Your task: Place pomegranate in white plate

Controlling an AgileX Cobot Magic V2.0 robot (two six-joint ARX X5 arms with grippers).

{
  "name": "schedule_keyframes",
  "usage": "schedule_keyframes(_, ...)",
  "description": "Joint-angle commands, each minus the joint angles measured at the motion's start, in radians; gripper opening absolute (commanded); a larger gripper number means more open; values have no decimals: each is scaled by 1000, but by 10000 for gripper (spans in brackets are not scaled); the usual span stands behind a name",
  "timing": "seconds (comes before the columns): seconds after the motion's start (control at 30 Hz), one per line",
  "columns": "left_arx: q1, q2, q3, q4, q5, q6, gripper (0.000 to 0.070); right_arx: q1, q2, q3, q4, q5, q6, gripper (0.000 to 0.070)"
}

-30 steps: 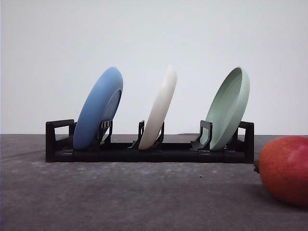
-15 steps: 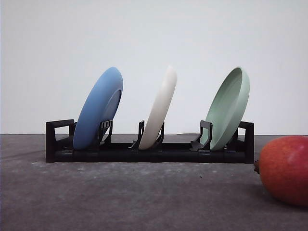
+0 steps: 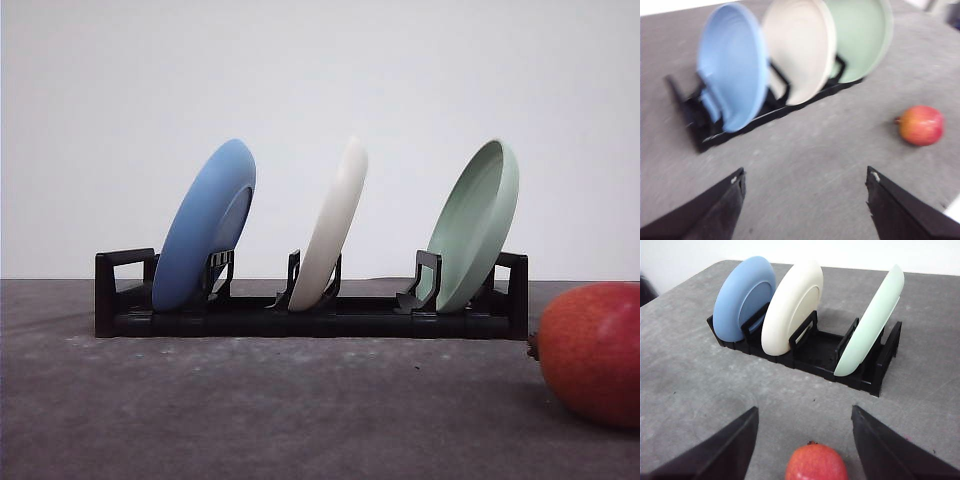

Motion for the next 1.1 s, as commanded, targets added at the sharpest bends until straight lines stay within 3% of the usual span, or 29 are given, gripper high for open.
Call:
schedule_keyframes(0.0, -16, 20, 19, 38, 7, 19, 464, 3, 3, 17, 11, 0, -8, 373)
schedule_keyframes(0.37, -167, 239, 19, 297, -20, 36, 454, 3, 3, 17, 21, 0, -8, 373)
schedule_keyframes(0.43, -206, 299, 19, 362, -49, 39, 420, 3, 3, 17, 21, 0, -8, 373)
schedule_keyframes(0.83, -393, 680, 25, 790, -283, 53, 420, 3, 3, 17, 21, 1, -8, 373)
schedule_keyframes(1.07, -421, 906, 148, 805, -401, -17, 421, 4, 3, 17, 21, 1, -9, 373)
